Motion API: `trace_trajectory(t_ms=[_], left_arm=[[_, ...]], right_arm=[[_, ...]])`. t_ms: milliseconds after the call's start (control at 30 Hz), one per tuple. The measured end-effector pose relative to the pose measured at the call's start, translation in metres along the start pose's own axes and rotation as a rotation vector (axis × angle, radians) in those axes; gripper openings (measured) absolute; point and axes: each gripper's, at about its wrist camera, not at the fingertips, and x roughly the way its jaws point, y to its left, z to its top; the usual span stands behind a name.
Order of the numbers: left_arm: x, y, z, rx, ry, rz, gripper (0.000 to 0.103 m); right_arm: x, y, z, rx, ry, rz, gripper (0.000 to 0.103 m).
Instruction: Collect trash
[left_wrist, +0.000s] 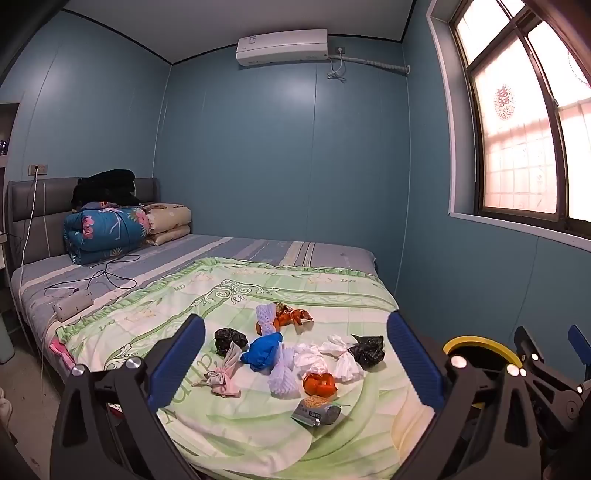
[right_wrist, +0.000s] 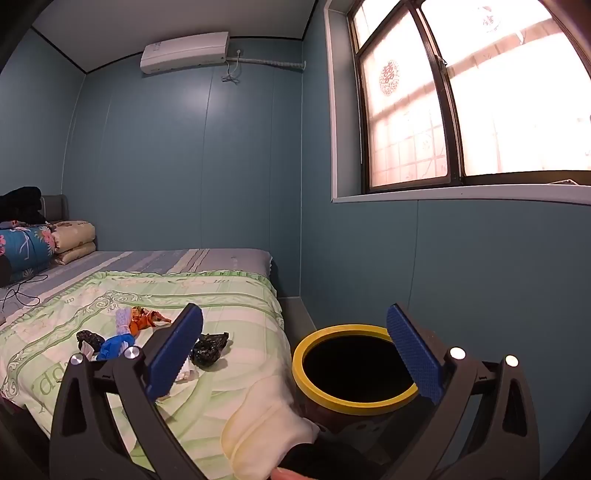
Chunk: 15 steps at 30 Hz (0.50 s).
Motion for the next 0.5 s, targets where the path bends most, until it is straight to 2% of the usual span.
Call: trace_trajectory(t_ms=[433, 500], left_arm=[[-0.006, 0.015, 0.004, -0.021, 0.031, 0.004, 0.095], [0.005, 0.006, 0.001, -0.012, 0.045, 0.015, 0.095]], right_arm=[[0.002, 0.004, 0.000, 0.000, 0.012, -0.001, 0.095], [0.005, 0.003, -0.004, 0.002, 0.014, 0.001, 0.095]])
